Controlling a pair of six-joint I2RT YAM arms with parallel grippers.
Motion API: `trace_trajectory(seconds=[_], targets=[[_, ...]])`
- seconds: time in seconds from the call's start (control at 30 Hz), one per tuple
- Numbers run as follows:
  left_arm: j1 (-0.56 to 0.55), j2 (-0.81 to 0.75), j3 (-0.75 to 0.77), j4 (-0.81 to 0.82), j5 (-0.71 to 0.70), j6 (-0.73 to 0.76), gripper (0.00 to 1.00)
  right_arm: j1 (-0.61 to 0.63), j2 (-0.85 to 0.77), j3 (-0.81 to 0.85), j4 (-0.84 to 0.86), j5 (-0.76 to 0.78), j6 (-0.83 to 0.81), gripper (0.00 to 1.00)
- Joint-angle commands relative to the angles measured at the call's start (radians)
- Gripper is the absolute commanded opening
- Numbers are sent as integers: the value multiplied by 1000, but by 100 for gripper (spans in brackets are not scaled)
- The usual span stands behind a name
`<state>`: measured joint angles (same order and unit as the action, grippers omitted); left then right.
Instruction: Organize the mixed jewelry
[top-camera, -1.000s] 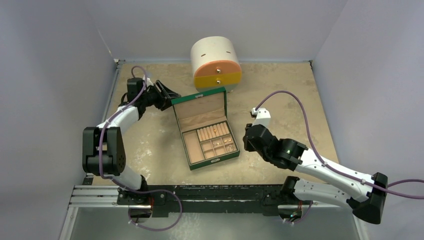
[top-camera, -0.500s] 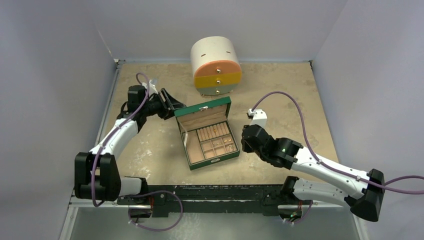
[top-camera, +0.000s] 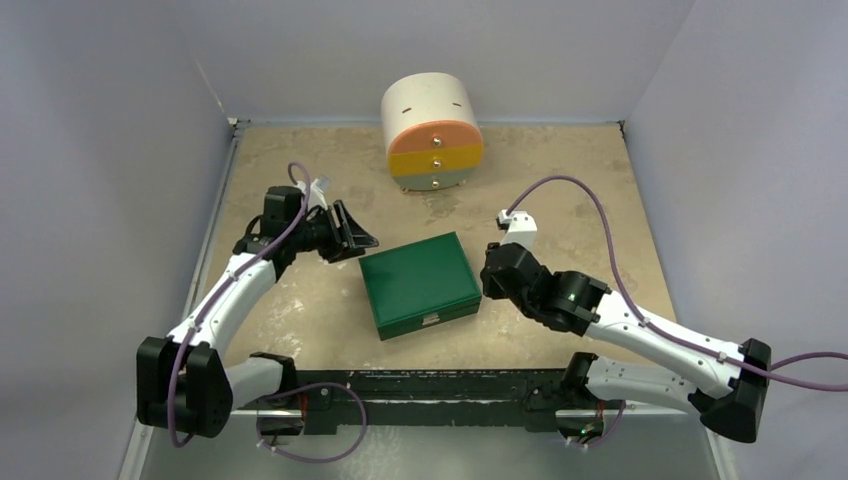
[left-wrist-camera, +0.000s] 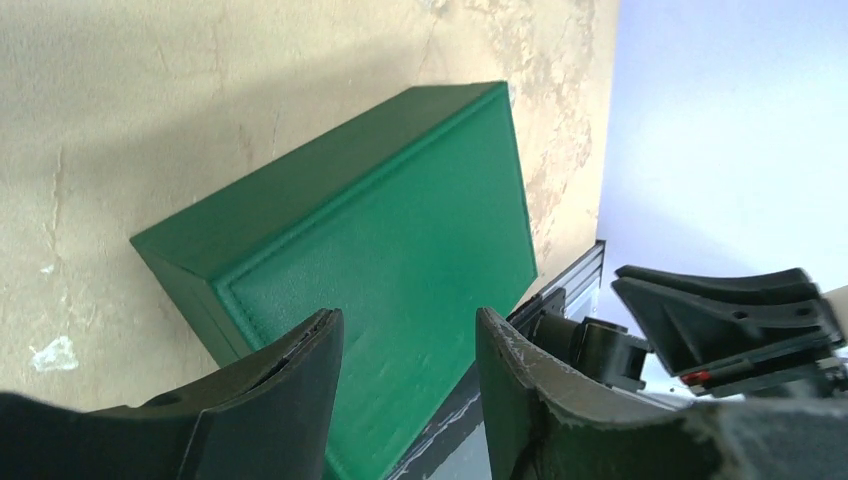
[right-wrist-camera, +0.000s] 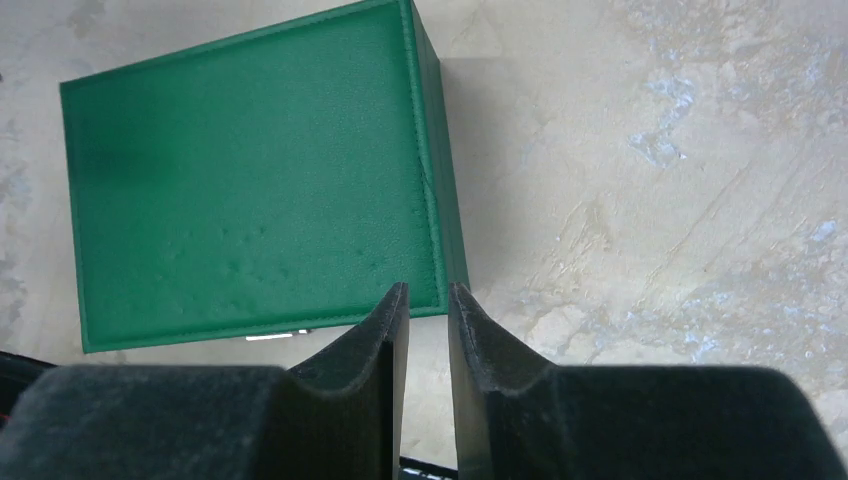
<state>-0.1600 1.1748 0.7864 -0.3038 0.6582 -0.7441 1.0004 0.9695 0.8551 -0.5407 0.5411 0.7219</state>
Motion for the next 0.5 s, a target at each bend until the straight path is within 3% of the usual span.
trace_trajectory(seconds=[0.0, 0.13, 0.3, 0.4, 0.47], targets=[[-34, -41, 49, -83, -62, 66, 50, -4, -4, 71, -2, 50, -12, 24], [-71, -60, 89, -126, -113, 73, 46, -3, 11, 101, -4, 40, -32, 24], [-161, -64, 121, -161, -170, 73, 32, -4, 43, 127, 12, -13, -52, 24], [-207, -60, 118, -164, -189, 71, 21, -3, 65, 134, 19, -44, -57, 23], [-237, -55, 117, -166, -199, 71, 9, -3, 78, 137, 31, -73, -65, 17]])
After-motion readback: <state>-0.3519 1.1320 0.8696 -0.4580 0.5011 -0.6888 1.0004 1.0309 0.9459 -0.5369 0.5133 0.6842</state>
